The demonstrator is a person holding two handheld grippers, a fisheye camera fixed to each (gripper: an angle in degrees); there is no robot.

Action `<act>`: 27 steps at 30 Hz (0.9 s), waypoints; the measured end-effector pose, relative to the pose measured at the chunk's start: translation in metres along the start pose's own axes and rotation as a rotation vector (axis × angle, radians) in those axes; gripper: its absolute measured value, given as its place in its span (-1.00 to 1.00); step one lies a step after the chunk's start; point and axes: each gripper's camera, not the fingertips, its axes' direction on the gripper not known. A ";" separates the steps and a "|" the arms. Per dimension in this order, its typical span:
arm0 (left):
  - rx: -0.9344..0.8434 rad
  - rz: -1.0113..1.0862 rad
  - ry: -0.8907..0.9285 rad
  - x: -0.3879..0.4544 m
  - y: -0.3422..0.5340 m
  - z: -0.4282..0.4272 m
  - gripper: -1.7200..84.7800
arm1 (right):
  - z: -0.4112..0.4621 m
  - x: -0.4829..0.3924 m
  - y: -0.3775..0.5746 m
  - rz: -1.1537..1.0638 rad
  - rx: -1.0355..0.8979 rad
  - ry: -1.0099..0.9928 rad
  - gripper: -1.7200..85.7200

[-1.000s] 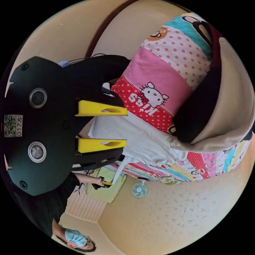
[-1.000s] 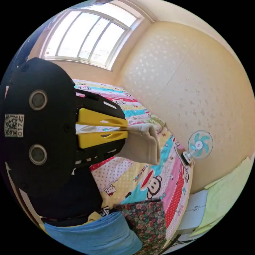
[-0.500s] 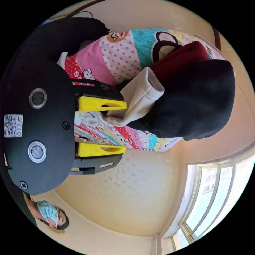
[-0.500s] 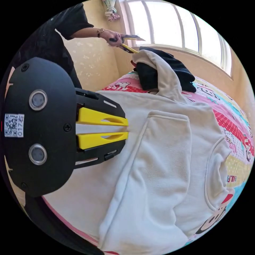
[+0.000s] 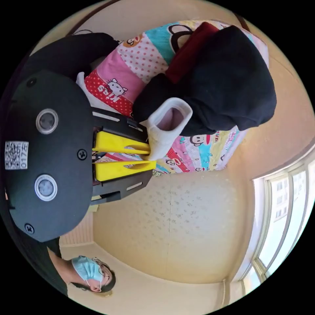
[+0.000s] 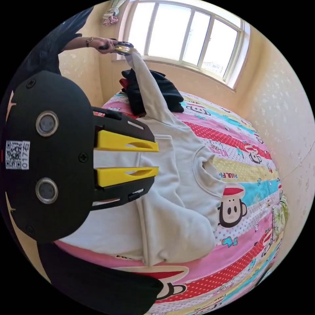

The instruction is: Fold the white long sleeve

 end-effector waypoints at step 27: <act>-0.436 1.155 -0.080 0.018 0.245 0.259 -0.87 | -0.071 0.061 0.060 0.093 -0.075 -0.327 -0.78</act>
